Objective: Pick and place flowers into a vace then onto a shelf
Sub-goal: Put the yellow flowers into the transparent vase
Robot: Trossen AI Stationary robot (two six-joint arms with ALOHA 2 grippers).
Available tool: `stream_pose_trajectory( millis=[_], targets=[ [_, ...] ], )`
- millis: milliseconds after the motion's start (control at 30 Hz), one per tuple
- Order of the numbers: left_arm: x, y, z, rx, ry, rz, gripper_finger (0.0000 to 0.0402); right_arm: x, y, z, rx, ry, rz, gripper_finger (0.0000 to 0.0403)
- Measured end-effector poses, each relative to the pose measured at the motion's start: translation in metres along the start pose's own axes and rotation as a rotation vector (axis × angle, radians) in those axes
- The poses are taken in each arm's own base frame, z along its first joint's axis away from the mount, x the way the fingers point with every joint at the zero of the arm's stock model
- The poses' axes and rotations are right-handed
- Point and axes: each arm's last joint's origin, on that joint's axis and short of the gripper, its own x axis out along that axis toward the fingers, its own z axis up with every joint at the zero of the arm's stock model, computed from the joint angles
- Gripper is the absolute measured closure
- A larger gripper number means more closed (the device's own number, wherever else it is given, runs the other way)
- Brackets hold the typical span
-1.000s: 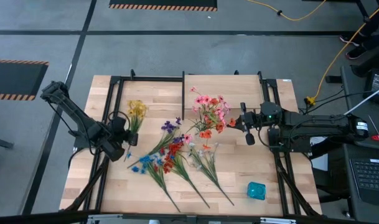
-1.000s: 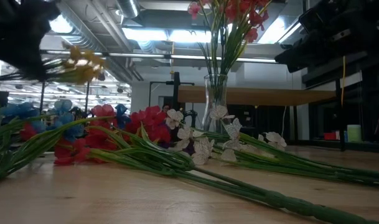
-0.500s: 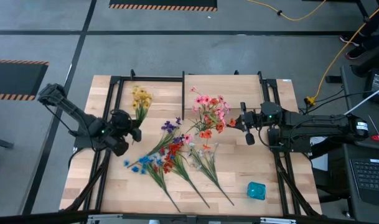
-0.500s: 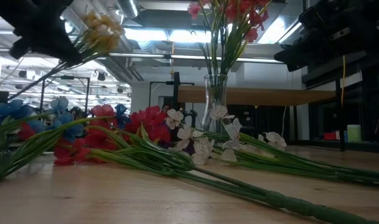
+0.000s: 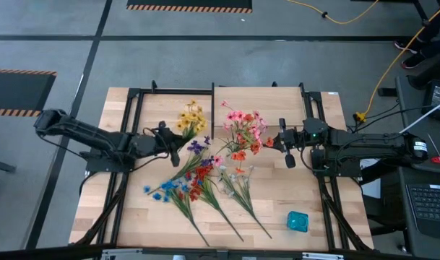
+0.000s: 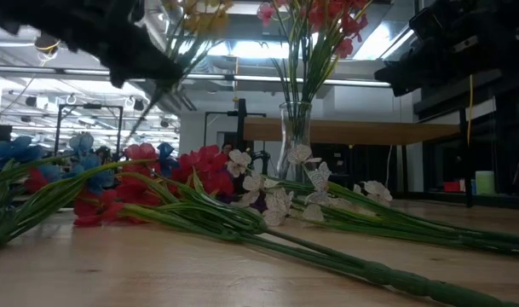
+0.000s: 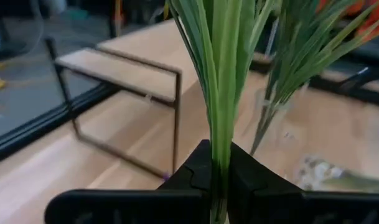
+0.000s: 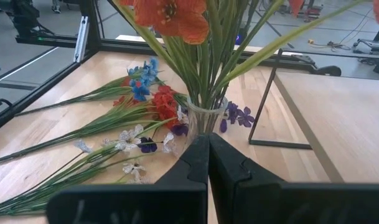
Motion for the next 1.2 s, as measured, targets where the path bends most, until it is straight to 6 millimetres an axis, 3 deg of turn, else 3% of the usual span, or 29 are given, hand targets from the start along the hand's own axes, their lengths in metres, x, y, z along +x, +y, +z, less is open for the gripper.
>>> stream_pose_trajectory(
  millis=[233, 800, 967, 1200],
  targets=[
    [0.002, 0.003, 0.004, 0.046, -0.295, -0.236, 0.0391, 0.000, 0.000, 0.002, -0.003, -0.016, -0.001, 0.0398],
    [0.034, -0.008, -0.004, 0.162, -0.515, -0.396, 0.0390, 0.002, -0.002, 0.008, 0.011, -0.080, -0.008, 0.0398],
    [0.055, -0.008, -0.001, 0.159, -0.587, -0.444, 0.0390, 0.004, -0.002, 0.007, 0.001, -0.082, -0.009, 0.0398],
    [0.096, -0.023, 0.012, 0.187, -0.608, -0.533, 0.0389, 0.006, -0.003, 0.008, -0.005, -0.089, -0.011, 0.0398]
  ],
)
